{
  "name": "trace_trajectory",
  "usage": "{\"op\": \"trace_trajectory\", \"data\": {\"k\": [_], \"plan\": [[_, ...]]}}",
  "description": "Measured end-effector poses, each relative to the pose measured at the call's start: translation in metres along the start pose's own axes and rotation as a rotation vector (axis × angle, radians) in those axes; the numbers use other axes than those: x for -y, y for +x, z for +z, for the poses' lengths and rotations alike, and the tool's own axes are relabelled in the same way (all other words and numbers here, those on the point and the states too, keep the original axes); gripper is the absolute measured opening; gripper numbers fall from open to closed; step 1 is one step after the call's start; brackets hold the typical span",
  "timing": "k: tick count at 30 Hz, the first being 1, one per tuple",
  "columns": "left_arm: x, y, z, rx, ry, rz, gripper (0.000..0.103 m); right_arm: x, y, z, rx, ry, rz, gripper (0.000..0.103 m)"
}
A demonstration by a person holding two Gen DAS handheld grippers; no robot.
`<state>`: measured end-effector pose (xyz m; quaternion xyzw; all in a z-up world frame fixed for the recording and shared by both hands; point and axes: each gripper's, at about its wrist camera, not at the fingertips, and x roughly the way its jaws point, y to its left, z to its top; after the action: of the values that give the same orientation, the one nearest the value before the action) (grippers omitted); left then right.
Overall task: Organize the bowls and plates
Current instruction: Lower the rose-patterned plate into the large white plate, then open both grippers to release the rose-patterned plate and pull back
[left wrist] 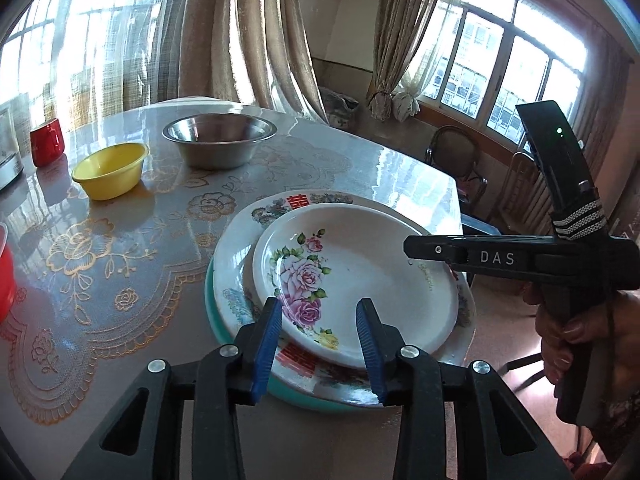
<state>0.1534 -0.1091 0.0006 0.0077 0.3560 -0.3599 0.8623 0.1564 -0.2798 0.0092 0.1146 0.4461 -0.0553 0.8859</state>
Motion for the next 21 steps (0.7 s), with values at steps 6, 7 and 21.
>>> {"op": "trace_trajectory", "data": {"k": [6,7,21], "plan": [[-0.013,-0.017,0.004,0.070,-0.058,-0.031,0.050,0.004,-0.005,-0.001,0.011,0.032,0.021,0.025],[-0.016,-0.020,0.005,0.084,-0.069,-0.030,0.052,0.005,-0.006,-0.001,0.018,0.037,0.026,0.026],[-0.080,-0.043,0.011,0.241,-0.290,0.333,0.089,-0.013,-0.013,0.002,0.063,0.007,0.089,0.030]]}}
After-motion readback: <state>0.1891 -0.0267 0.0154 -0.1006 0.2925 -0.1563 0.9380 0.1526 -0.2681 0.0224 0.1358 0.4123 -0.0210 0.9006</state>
